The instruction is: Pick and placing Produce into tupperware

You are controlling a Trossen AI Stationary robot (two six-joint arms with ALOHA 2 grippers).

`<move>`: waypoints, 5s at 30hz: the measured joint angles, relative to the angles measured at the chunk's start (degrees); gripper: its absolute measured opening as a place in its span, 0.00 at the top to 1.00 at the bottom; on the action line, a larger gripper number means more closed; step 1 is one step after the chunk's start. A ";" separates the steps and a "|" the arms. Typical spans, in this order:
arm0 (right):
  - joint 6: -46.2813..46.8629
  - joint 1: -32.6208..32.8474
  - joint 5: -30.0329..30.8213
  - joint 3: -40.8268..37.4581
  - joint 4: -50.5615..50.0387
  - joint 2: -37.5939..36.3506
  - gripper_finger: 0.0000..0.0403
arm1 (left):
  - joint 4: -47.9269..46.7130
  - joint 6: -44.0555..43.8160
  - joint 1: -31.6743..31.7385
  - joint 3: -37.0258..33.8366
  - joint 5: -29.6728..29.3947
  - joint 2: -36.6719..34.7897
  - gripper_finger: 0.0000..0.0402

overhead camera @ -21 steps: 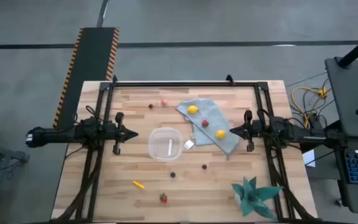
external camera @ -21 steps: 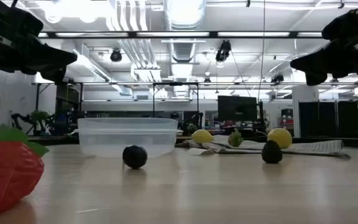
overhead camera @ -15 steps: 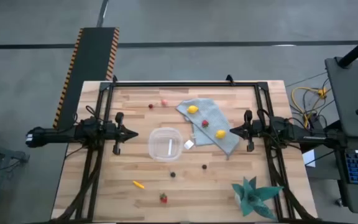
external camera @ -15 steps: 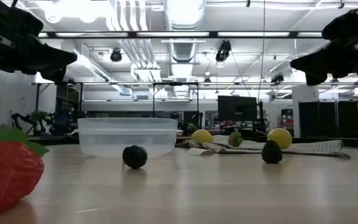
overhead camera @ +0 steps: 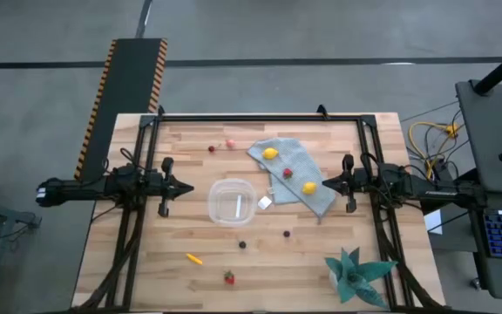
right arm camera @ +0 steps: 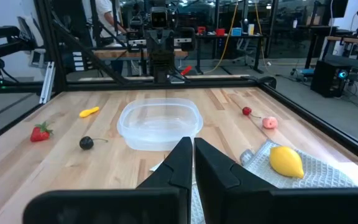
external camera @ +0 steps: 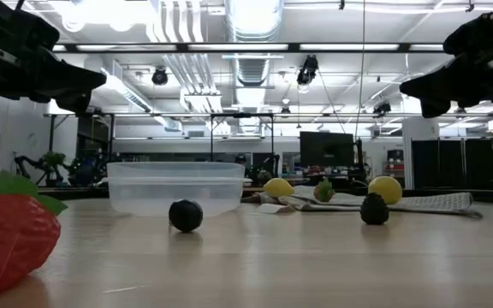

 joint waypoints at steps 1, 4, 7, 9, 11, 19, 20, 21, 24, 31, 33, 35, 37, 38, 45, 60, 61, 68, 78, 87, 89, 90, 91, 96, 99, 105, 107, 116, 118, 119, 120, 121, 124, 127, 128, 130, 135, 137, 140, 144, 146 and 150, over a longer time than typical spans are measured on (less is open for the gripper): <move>0.00 -0.02 0.00 0.02 0.00 0.00 0.98 | 0.00 0.02 0.00 -0.02 0.00 0.00 1.00; 0.00 -0.01 0.00 0.00 0.00 -0.01 0.98 | 0.00 0.02 0.00 0.00 0.00 0.00 1.00; 0.00 -0.02 0.00 0.01 0.00 -0.01 0.98 | 0.00 0.02 0.00 0.00 0.00 0.00 1.00; 0.00 0.00 0.00 0.00 0.00 -0.02 0.98 | 0.00 0.01 0.00 0.00 0.00 0.00 1.00; 0.00 -0.01 -0.02 0.00 0.00 -0.01 0.98 | 0.00 0.01 0.00 0.00 0.00 0.00 1.00; 0.00 0.00 0.00 0.02 0.00 -0.02 0.98 | 0.00 0.00 0.00 0.00 0.00 0.02 1.00; 0.00 0.00 0.00 0.01 0.00 -0.01 0.98 | 0.00 0.00 0.00 0.00 0.00 0.00 1.00; -0.01 -0.01 0.00 0.00 0.00 -0.01 0.98 | 0.00 0.00 0.00 -0.02 0.00 0.00 1.00; 0.00 -0.02 0.00 0.00 0.00 -0.01 0.98 | 0.00 0.00 0.00 0.00 0.00 0.00 1.00; -0.02 0.00 0.00 0.00 0.00 -0.02 0.98 | 0.00 0.02 -0.01 0.00 0.00 0.00 1.00; 0.00 0.00 0.00 0.02 0.00 -0.01 0.98 | 0.00 0.00 -0.01 0.00 0.00 0.00 1.00; 0.00 -0.02 0.00 0.01 0.00 0.00 0.98 | 0.00 0.00 0.00 0.00 0.00 0.00 1.00; 0.00 -0.02 0.00 0.00 0.00 0.00 0.98 | 0.00 0.02 0.00 0.00 0.00 0.00 1.00; 0.00 -0.02 0.00 0.00 0.00 0.00 0.98 | 0.00 0.00 0.00 0.00 0.00 0.01 1.00; 0.00 -0.01 0.00 0.00 0.00 -0.02 0.98 | 0.00 0.02 0.00 -0.02 0.00 0.02 1.00; 0.00 0.00 0.00 0.00 0.00 0.00 0.98 | 0.00 0.02 0.00 0.00 0.00 0.02 1.00; 0.00 -0.02 0.00 0.00 0.00 -0.01 0.98 | 0.00 0.02 0.00 -0.01 0.00 0.01 1.00; 0.00 0.00 0.00 0.00 0.02 -0.02 0.98 | 0.02 -0.03 -0.01 0.00 0.01 0.00 1.00; 0.02 -0.02 -0.04 0.00 0.02 -0.02 0.98 | 0.69 0.00 -0.02 -0.04 0.19 0.00 1.00; 0.37 0.00 -0.04 0.02 3.64 0.03 0.98 | 1.19 0.02 -0.02 -0.06 0.14 0.02 1.00; 0.30 0.00 -0.05 0.02 5.51 0.33 0.98 | 2.71 0.36 -0.02 -0.07 -0.47 0.01 1.00; 0.11 0.00 -0.02 0.02 6.15 0.35 0.98 | 3.31 0.54 -0.01 -0.07 -0.98 0.00 1.00; 0.02 -0.02 0.22 0.02 6.67 0.37 0.98 | 3.92 0.53 0.00 -0.07 -1.38 0.02 1.00; 0.69 0.02 1.42 0.02 10.92 0.80 0.91 | 4.87 1.01 -0.02 -0.07 -1.51 0.02 1.00; 1.50 0.02 1.42 0.96 10.73 1.99 0.81 | 4.89 1.91 0.00 -0.07 -2.23 0.02 1.00; 1.51 0.02 1.60 9.57 3.30 10.24 0.57 | 4.94 1.55 0.00 -0.07 -2.21 0.02 1.00; -0.34 0.02 1.62 14.00 0.31 14.76 0.52 | 4.94 1.50 0.00 -0.07 -2.18 0.02 1.00; -11.61 0.02 9.00 40.00 -31.70 41.21 0.45 | 5.14 1.50 0.00 -0.07 -2.16 0.02 1.00; -14.20 -0.07 11.42 45.40 -38.08 46.90 0.45 | 5.32 1.50 0.00 -0.07 -2.18 0.02 1.00; -14.89 -0.11 12.48 47.78 -40.90 49.48 0.45 | 5.51 1.50 0.00 -0.07 -2.24 0.02 1.00; -15.09 -0.11 13.21 50.10 -43.29 51.93 0.45 | 5.76 1.50 0.00 -0.07 -2.29 0.02 1.00; -15.33 -0.11 13.45 52.29 -45.33 54.13 0.45 | 6.14 1.50 0.00 -0.07 -2.34 0.02 1.00; -16.60 -0.11 13.48 57.36 -52.45 59.63 0.45 | 7.34 1.52 0.00 -0.04 -2.47 0.00 1.00; -16.61 -0.11 13.44 59.77 -56.88 63.87 0.45 | 8.48 1.53 0.00 -0.04 -2.51 0.02 1.00; -16.76 -0.11 13.42 60.06 -57.97 64.92 0.45 | 8.77 1.53 0.00 -0.02 -2.68 0.00 1.00; -17.34 -0.11 13.37 59.97 -58.90 66.72 0.45 | 9.23 1.53 0.00 -0.02 -3.00 0.00 1.00; -18.44 -0.11 12.96 56.80 -58.27 69.26 0.45 | 9.68 1.55 0.00 -0.02 -3.87 0.02 1.00; -18.34 -0.11 12.67 55.49 -57.25 69.60 0.45 | 9.78 1.55 0.00 -0.02 -3.93 0.00 1.00; -18.49 -0.11 11.12 54.18 -53.02 69.79 0.45 | 9.70 1.55 0.00 -0.02 -3.93 0.02 1.00; -18.95 -0.11 7.39 52.89 -50.84 70.15 0.43 | 9.73 1.82 0.00 -0.02 -4.03 -0.06 1.00; -19.03 -0.09 5.95 52.25 -50.87 71.14 0.40 | 9.92 1.90 0.00 -0.02 -4.46 -0.07 1.00; -19.89 0.18 5.29 51.26 -49.64 74.58 0.36 | 9.95 1.92 0.00 -0.02 -5.26 0.14 1.00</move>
